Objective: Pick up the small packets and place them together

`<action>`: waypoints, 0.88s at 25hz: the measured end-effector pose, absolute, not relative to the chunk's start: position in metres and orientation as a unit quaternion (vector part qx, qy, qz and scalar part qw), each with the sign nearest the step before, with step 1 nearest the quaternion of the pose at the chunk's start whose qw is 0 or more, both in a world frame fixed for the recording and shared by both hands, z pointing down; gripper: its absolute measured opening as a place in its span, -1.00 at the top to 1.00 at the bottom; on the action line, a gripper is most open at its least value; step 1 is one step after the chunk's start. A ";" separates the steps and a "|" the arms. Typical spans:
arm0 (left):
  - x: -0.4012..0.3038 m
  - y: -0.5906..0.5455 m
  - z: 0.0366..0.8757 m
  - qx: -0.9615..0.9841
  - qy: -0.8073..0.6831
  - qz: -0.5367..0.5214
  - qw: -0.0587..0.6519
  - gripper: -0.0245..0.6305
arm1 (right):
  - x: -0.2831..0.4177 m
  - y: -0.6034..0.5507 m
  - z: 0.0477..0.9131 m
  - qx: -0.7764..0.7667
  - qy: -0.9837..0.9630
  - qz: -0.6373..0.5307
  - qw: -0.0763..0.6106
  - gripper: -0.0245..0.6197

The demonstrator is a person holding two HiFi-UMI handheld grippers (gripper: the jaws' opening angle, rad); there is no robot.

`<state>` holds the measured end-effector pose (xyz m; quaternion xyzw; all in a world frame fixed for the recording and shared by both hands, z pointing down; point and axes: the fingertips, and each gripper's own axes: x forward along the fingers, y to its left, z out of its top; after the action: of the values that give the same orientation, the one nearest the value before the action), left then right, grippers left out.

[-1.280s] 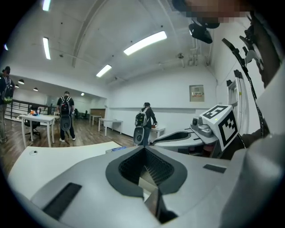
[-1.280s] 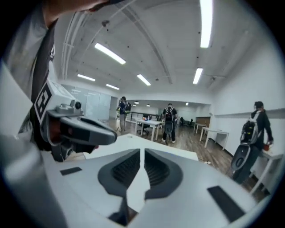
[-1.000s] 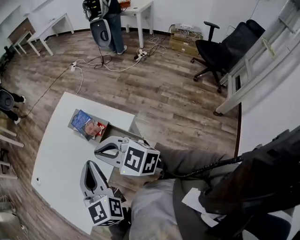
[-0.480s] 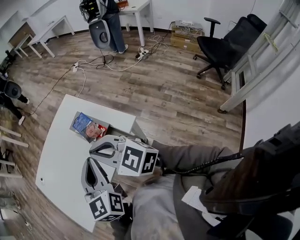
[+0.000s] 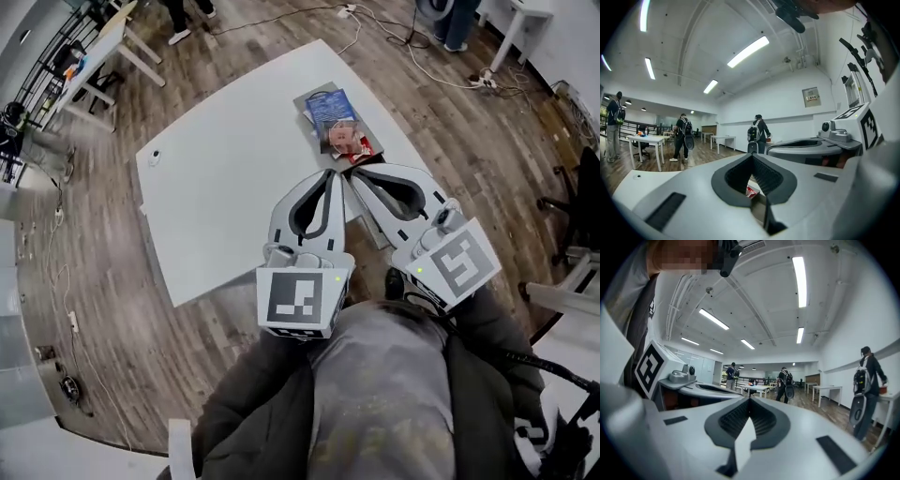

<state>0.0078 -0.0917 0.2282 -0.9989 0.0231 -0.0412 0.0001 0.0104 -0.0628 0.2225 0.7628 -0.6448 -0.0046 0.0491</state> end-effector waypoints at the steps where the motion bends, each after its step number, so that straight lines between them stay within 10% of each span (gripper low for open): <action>1: 0.009 -0.091 0.228 -0.999 0.026 -0.041 0.003 0.92 | 0.012 -0.063 0.223 0.762 -0.645 -0.003 0.048 0.90; 22: 0.018 -0.059 0.232 -0.998 0.024 -0.054 0.001 0.92 | 0.035 -0.036 0.228 0.777 -0.628 0.002 0.041 0.91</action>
<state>0.0183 -0.0587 0.2324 -0.9983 0.0239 -0.0540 0.0007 0.0351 -0.0360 0.2277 0.7775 -0.6276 0.0021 0.0411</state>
